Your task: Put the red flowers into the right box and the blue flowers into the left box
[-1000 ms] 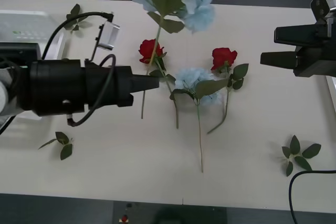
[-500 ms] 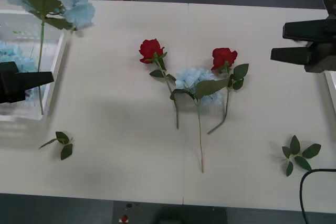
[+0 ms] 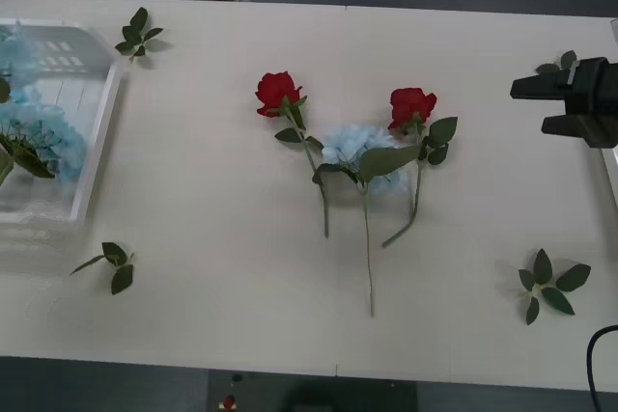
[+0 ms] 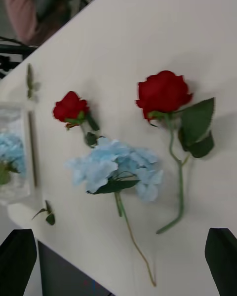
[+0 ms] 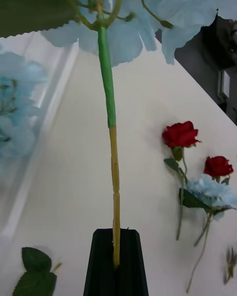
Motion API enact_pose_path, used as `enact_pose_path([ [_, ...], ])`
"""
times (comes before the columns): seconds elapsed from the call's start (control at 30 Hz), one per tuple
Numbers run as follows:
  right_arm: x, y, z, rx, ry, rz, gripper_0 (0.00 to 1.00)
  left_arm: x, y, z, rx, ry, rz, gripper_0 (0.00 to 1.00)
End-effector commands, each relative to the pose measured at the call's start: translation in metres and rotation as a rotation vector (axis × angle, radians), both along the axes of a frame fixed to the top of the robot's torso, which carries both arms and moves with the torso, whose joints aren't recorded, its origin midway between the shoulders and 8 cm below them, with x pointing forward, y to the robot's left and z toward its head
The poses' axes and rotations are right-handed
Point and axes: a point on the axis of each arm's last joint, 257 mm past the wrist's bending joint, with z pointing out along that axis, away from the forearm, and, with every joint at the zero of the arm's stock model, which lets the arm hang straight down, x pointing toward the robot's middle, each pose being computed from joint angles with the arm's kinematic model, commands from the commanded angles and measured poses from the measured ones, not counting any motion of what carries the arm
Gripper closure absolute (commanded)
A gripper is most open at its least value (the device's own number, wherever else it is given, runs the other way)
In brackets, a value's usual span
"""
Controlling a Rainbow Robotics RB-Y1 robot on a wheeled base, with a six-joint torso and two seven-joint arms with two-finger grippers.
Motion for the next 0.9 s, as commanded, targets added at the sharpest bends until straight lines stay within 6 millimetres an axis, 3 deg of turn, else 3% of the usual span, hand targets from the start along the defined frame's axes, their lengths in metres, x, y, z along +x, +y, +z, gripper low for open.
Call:
enact_pose_path([
  [0.03, 0.010, -0.016, -0.008, -0.053, 0.054, -0.108, 0.00, 0.015, 0.034, 0.006, 0.088, -0.056, 0.064, 1.00],
  [0.27, 0.020, -0.022, -0.048, -0.200, 0.132, -0.195, 0.00, 0.039, 0.103, -0.003, 0.166, -0.053, 0.222, 1.00],
  [0.33, 0.025, -0.021, -0.058, -0.233, 0.153, -0.204, 0.00, 0.045, 0.114, -0.005, 0.172, -0.050, 0.250, 1.00],
  [0.57, 0.055, -0.015, -0.088, -0.322, 0.188, -0.226, 0.00, 0.054, 0.128, -0.027, 0.161, -0.032, 0.300, 1.00],
  [0.77, 0.083, 0.004, -0.113, -0.391, 0.155, -0.233, 0.00, 0.059, 0.115, -0.045, 0.173, -0.021, 0.283, 0.97],
  [0.8, 0.088, 0.008, -0.117, -0.401, 0.143, -0.237, 0.00, 0.060, 0.112, -0.046, 0.171, -0.019, 0.277, 0.80],
  [0.83, 0.093, 0.013, -0.123, -0.413, 0.130, -0.233, 0.00, 0.060, 0.110, -0.048, 0.174, -0.017, 0.271, 0.52],
  [0.9, 0.097, 0.019, -0.129, -0.424, 0.116, -0.229, 0.00, 0.060, 0.109, -0.050, 0.177, -0.014, 0.266, 0.13],
])
